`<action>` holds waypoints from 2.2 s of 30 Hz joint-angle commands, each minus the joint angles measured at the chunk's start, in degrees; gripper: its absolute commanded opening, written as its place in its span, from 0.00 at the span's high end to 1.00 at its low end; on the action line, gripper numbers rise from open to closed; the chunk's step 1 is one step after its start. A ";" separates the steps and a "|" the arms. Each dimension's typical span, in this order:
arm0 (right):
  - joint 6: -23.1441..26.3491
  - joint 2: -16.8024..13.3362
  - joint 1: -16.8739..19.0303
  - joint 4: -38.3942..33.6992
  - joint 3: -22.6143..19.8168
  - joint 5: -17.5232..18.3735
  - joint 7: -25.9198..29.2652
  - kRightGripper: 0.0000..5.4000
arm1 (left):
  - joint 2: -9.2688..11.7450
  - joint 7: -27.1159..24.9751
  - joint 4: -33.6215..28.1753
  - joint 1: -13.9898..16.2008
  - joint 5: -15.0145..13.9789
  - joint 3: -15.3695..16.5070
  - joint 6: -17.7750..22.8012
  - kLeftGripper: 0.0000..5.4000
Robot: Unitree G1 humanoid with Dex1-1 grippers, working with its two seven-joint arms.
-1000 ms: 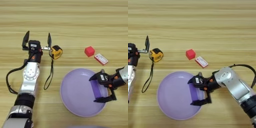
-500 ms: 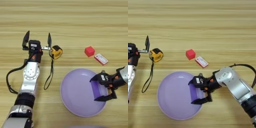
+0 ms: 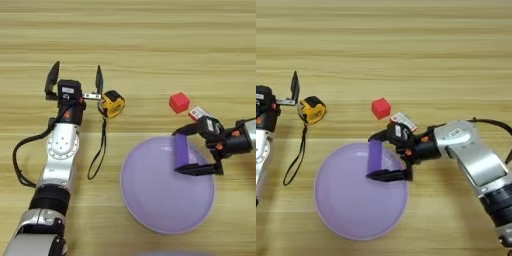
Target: Move the objects on the table
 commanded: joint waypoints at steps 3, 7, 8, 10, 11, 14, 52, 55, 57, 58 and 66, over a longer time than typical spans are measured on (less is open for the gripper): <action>2.80 2.44 -2.78 1.66 -4.54 2.98 -4.56 0.16 | 0.12 0.12 1.26 -1.00 0.83 -0.01 -0.68 0.00; 4.49 4.33 -4.72 4.99 -7.56 2.56 -10.38 0.16 | 0.17 0.10 1.61 -1.15 0.78 0.05 -0.91 0.00; 4.71 4.61 -5.11 5.75 -8.11 2.40 -11.48 0.16 | 0.18 0.10 1.68 -1.18 0.77 0.05 -0.94 0.00; 5.58 5.40 -6.37 8.05 -9.76 2.00 -14.90 0.16 | 0.18 0.09 1.83 -1.23 0.75 0.07 -1.02 0.00; 6.23 5.80 -7.09 9.30 -10.66 2.00 -16.59 0.16 | 0.18 0.09 1.88 -1.25 0.74 0.08 -1.06 0.00; 6.96 6.52 -8.79 12.94 -12.60 1.14 -21.18 0.16 | 0.20 0.09 2.00 -1.30 0.75 0.09 -1.15 0.00; -7.34 9.98 -17.45 53.32 -14.96 -14.16 -41.19 0.16 | 0.66 -0.24 3.23 -1.61 0.42 0.38 -1.93 0.00; -7.57 10.13 -17.85 54.39 -15.18 -13.89 -40.73 0.16 | 0.68 -0.25 3.39 -1.68 0.41 0.39 -2.00 0.00; -7.54 10.23 -18.02 54.71 -15.40 -13.60 -40.34 0.11 | 0.68 -0.24 3.52 -1.73 0.42 0.39 -2.06 0.00; -7.57 10.26 -18.08 54.71 -15.54 -13.53 -40.18 0.09 | 0.69 -0.24 3.60 -1.75 0.42 0.38 -2.09 0.00; -7.21 10.39 -18.11 52.60 -16.04 -13.23 -39.12 0.01 | 0.72 -0.23 3.92 -1.87 0.42 0.39 -2.30 0.00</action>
